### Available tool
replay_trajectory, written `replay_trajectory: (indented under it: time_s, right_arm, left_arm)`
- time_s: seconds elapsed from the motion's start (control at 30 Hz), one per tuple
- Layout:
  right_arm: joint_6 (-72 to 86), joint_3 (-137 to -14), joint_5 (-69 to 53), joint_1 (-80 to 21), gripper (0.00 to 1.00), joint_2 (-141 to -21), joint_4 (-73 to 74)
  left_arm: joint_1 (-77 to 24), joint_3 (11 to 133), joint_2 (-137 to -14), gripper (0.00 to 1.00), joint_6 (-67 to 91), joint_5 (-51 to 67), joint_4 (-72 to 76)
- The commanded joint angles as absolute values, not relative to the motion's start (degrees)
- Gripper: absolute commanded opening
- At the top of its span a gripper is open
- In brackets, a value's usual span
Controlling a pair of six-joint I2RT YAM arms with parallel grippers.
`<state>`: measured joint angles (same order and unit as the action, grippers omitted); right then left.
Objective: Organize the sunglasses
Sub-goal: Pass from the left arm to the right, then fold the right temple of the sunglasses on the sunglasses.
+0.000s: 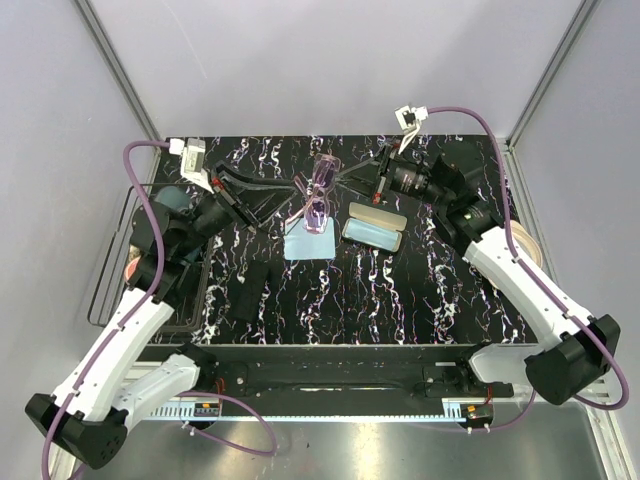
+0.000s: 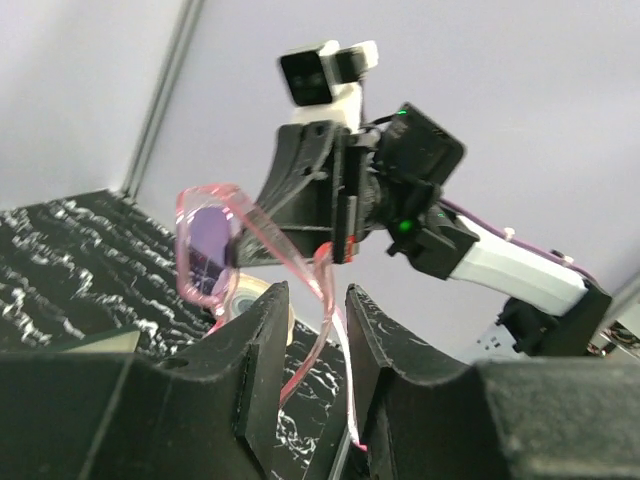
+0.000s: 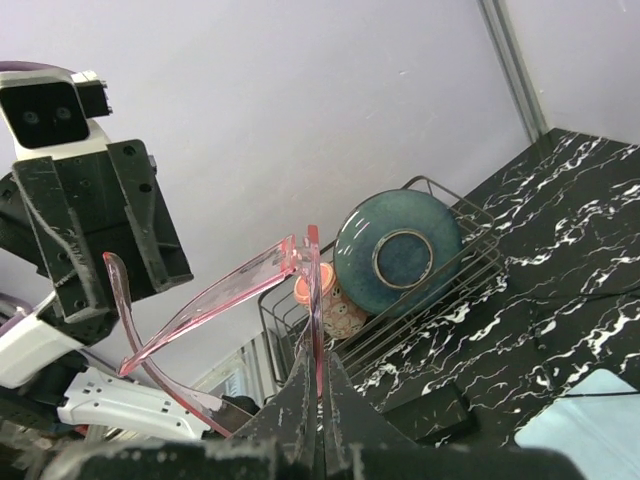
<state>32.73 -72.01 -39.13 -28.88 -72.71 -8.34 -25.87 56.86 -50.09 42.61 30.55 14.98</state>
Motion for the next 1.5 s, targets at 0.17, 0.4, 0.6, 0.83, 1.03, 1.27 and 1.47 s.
replay_trajectory:
  time_s: [0.17,0.4,0.6,0.83,1.03,1.27,1.47]
  right_arm:
    - [37.79,-71.89,-43.50,-29.18,0.00,-73.56,-15.47]
    - [38.85,-71.81,-44.65,-29.09,0.00,-74.09,-16.43]
    - [39.02,-71.72,-45.35,-29.09,0.00,-74.44,-16.35]
    - [38.58,-72.42,-45.53,-29.18,0.00,-73.65,-15.03]
    - [41.30,-73.30,-48.69,-29.09,0.00,-73.74,-16.08]
    - [44.47,-73.13,-52.56,-29.09,0.00,-73.57,-18.19]
    - [41.50,-73.47,-51.08,-29.18,0.00,-73.04,-12.08]
  left_arm:
    - [-25.84,52.65,-52.03,0.32,53.60,42.79,43.21]
    - [-26.19,50.89,-55.45,0.33,60.64,47.19,55.71]
    - [-28.39,52.12,-60.55,0.36,63.20,50.62,59.95]
    - [-30.58,53.17,-60.74,0.30,50.66,47.56,41.36]
    - [-31.55,53.79,-61.43,0.29,45.44,46.93,35.42]
    - [-31.64,54.93,-64.33,0.28,45.00,47.99,35.16]
    - [-31.64,56.68,-64.60,0.31,43.16,46.67,31.47]
